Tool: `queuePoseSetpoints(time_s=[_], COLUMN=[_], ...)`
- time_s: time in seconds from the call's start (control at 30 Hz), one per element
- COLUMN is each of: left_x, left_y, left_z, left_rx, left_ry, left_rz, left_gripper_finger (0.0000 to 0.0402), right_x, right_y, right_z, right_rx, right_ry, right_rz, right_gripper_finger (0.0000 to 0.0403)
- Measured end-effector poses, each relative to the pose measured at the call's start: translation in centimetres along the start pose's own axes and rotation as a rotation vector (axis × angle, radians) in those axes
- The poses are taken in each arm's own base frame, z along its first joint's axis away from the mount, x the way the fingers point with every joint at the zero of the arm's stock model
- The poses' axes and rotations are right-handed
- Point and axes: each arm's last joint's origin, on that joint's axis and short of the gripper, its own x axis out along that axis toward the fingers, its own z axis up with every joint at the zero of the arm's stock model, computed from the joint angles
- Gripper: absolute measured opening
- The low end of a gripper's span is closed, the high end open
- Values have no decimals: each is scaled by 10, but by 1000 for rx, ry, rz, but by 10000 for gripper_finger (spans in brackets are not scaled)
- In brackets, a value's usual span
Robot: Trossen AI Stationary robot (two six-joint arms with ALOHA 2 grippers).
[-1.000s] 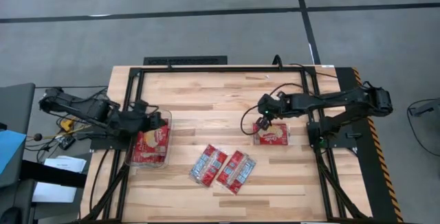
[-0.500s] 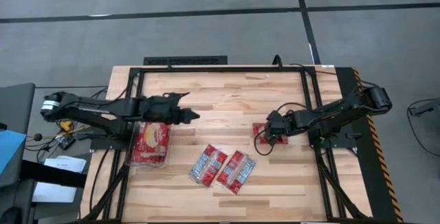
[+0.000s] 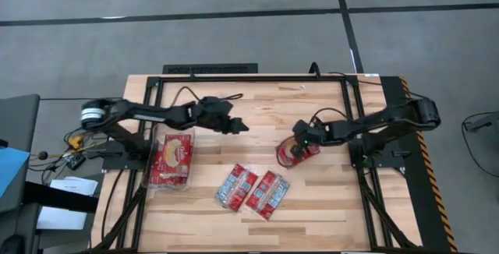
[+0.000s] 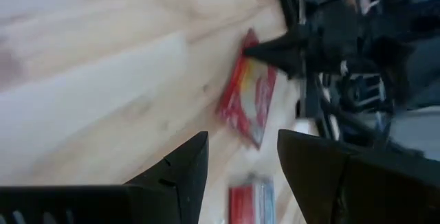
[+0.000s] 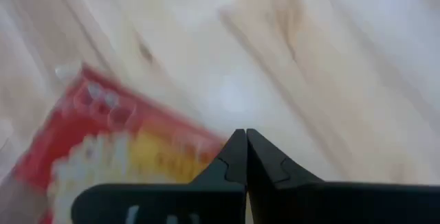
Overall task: Sort popcorn bags into baskets
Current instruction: Put the red popcorn bag into the transparent bin
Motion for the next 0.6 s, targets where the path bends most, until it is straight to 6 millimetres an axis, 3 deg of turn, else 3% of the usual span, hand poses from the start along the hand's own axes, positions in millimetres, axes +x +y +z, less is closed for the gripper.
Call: queuePoseSetpoints(time_s=[0.17,0.27,0.33,0.47,0.6], left_x=[38,56,62,68,72], left_y=[16,12,7,-7,-14], left_z=[9,13,16,25,33], left_rx=[-50,-40,-19,42,90], left_ry=[10,88,116,80,30], left_rz=[-50,-134,-162,-186,-145], left_gripper_finger=[162,162,162,162,162], right_x=[18,3,-14,-40,-43], right_y=[1,9,17,27,31], right_z=[26,45,46,30,-9], right_rx=[-41,-18,-46,-14,65], right_ry=[-87,-122,-128,-114,7], right_rz=[121,159,147,118,85], right_gripper_finger=[25,27,18,8,24])
